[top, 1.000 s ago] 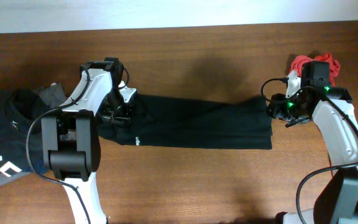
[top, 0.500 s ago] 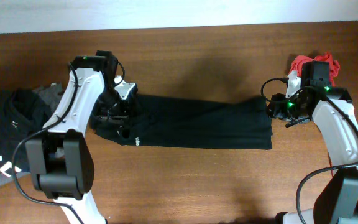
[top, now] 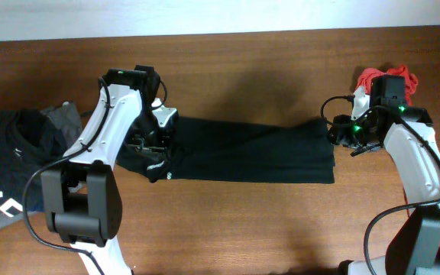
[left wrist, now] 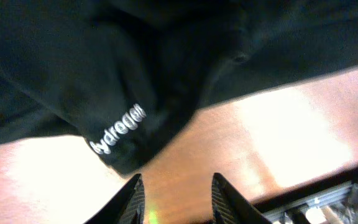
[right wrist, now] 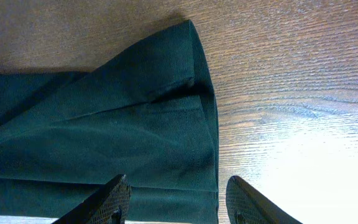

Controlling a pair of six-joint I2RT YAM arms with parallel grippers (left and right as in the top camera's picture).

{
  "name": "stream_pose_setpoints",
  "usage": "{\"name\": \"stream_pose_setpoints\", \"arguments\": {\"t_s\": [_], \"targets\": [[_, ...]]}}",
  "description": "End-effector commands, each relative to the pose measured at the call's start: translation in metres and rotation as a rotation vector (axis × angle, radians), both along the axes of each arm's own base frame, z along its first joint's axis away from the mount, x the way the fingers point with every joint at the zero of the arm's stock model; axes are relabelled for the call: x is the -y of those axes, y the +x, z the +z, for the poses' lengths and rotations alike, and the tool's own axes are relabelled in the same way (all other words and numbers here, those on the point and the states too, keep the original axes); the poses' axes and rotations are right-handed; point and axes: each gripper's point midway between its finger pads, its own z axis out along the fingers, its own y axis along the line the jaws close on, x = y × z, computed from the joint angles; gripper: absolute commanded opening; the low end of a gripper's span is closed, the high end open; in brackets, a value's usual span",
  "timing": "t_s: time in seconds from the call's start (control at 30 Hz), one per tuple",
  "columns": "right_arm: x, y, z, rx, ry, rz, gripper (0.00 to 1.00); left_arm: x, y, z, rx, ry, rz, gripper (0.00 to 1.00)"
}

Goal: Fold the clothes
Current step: 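Pull the grasped left edge down and left with the left gripper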

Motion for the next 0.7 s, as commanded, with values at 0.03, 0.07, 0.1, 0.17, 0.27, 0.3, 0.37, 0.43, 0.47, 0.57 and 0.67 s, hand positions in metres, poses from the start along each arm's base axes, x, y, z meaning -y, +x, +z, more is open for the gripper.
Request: {"name": "stream_pose_setpoints", "arguments": {"t_s": [0.03,0.07,0.1,0.17,0.27,0.3,0.37,0.43,0.47,0.57,0.67], "targets": [[0.002,0.001,0.006,0.02,-0.011,-0.007,0.55,-0.023,0.019,0.002,0.071,0.052,0.086,0.43],[0.002,0.001,0.006,0.02,-0.011,-0.007,0.55,-0.026,0.025,0.001,0.092,0.05,0.1,0.51],[0.002,0.001,0.006,0.02,-0.011,-0.007,0.55,-0.029,0.034,0.0,0.124,0.045,0.114,0.59],[0.002,0.002,0.006,0.022,-0.011,-0.007,0.56,-0.036,0.051,0.0,0.189,0.038,0.136,0.66],[0.003,0.004,0.007,0.032,-0.013,-0.007,0.58,-0.046,0.071,-0.001,0.26,0.031,0.167,0.66],[0.003,0.005,0.007,0.035,-0.014,-0.007,0.58,-0.048,0.074,-0.002,0.271,0.03,0.173,0.66],[0.003,0.006,0.006,0.035,-0.013,-0.007,0.59,-0.05,0.076,-0.006,0.284,0.03,0.178,0.66],[0.003,0.006,0.005,0.032,-0.012,-0.007,0.59,-0.051,0.078,-0.012,0.294,0.029,0.179,0.65],[0.003,0.006,0.004,0.03,-0.012,-0.008,0.59,-0.051,0.079,-0.015,0.3,0.027,0.172,0.65],[0.003,0.006,0.002,0.025,-0.011,-0.007,0.59,-0.05,0.084,-0.025,0.329,0.024,0.154,0.62],[0.003,0.006,0.002,0.025,-0.011,-0.008,0.59,-0.05,0.089,-0.033,0.356,0.021,0.154,0.58]]}}
